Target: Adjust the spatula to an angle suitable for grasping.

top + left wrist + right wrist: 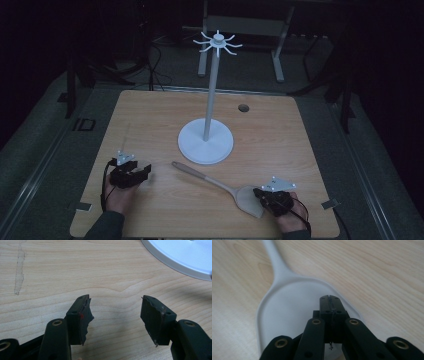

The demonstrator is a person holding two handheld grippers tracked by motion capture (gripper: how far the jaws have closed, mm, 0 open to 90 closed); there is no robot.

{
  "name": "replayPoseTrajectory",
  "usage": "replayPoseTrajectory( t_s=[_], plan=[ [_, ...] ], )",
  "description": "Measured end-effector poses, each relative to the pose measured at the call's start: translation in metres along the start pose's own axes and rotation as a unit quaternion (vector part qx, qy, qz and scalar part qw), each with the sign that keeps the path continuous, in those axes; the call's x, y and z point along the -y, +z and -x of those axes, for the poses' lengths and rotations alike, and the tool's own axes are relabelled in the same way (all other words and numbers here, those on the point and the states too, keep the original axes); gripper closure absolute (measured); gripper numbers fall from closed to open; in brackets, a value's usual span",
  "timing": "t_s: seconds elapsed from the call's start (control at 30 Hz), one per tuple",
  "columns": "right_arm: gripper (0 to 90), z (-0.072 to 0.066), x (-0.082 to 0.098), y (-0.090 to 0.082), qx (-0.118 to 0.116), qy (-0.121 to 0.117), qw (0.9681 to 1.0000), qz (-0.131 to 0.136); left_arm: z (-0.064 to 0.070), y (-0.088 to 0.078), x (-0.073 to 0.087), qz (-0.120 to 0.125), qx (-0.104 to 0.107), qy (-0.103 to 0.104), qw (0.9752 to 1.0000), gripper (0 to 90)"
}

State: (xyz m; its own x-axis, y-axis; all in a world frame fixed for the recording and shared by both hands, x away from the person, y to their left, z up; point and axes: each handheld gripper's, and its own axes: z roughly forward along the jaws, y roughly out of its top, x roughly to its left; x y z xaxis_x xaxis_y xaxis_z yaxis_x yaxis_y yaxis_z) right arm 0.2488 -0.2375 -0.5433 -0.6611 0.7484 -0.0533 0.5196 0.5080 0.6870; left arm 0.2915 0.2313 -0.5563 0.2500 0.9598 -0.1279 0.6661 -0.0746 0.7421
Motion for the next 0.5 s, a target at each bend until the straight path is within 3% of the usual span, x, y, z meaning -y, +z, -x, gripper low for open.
replayPoseTrajectory(
  t_s=[0.5],
  plan=[
    [90.0, -0.019, 0.001, -0.008, -0.015, -0.025, 0.9995, -0.007, 0.0, 0.0, 0.0, 0.0, 0.0, -0.001, 1.0, 41.4]
  ],
)
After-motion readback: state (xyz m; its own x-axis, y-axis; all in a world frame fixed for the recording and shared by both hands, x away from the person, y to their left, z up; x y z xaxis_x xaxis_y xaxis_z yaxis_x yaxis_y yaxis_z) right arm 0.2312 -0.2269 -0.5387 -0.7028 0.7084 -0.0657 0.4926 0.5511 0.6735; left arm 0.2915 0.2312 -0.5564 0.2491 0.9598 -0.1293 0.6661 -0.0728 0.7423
